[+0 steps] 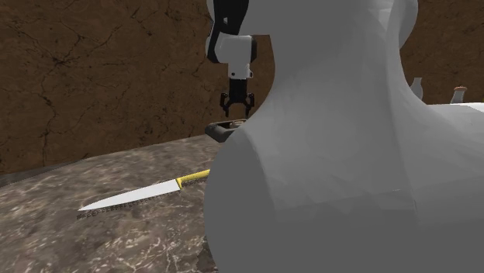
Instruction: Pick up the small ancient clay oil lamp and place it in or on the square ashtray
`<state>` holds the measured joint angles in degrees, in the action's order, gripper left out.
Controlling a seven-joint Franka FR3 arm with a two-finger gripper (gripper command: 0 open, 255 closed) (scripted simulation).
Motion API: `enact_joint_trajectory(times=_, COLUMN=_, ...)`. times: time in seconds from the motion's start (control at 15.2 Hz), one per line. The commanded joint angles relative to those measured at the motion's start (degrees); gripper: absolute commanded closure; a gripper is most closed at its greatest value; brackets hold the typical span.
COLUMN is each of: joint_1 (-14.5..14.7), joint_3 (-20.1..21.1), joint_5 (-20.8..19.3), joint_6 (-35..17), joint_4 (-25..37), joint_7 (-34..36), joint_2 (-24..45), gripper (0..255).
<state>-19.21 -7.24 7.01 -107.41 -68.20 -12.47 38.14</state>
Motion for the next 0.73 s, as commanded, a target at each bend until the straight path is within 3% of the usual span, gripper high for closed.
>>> enact_joint_trajectory(times=0.0, joint_1=-0.14, joint_3=-0.07, joint_5=-0.1, joint_6=2.62, joint_4=2.05, joint_7=0.09, joint_2=-0.58, gripper=0)
enact_joint_trajectory(times=0.13, joint_1=-0.36, joint_3=-0.12, joint_5=-0.17, joint_6=5.96, joint_4=5.25, joint_7=0.23, joint_2=-0.73, gripper=0)
enact_joint_trajectory(times=0.66, joint_1=-0.36, joint_3=-0.12, joint_5=-0.17, joint_6=5.96, joint_4=5.25, joint_7=0.23, joint_2=-0.72, gripper=0)
